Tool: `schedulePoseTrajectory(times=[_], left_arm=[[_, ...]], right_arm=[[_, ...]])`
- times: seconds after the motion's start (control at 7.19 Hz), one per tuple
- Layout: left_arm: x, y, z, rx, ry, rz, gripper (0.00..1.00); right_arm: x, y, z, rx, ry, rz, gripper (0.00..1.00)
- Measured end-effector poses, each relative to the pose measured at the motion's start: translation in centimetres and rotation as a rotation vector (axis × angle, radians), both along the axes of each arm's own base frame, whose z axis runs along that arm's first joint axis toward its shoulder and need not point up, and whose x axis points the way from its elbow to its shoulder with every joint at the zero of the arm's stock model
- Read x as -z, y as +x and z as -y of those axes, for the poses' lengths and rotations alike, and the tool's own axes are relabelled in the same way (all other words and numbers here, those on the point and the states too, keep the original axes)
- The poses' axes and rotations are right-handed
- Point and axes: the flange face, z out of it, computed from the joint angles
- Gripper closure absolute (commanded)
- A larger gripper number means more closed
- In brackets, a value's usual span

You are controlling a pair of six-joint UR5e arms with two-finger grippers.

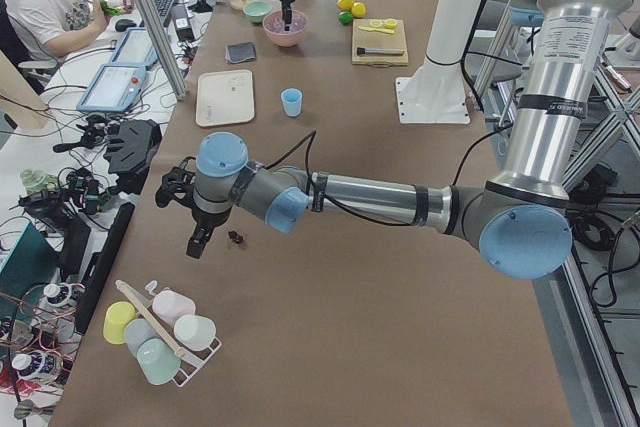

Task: Put ice and cherries in cup
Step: 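Lower the right gripper into the bowl and grasp another ice cube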

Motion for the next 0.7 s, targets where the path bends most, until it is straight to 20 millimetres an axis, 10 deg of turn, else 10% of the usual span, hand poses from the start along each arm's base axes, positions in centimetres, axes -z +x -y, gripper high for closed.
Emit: schedulePoseTrajectory(times=[0.56, 0.7], left_arm=[[0.0, 0.0, 0.0, -0.001, 0.001, 0.001, 0.03], [-0.1, 0.0, 0.1, -0.001, 0.0, 0.002, 0.03]], right_arm=[[-1.2, -0.2, -0.2, 0.029, 0.028, -0.028, 0.04], [-1.5, -0.3, -0.3, 0.03, 0.032, -0.038, 0.18]])
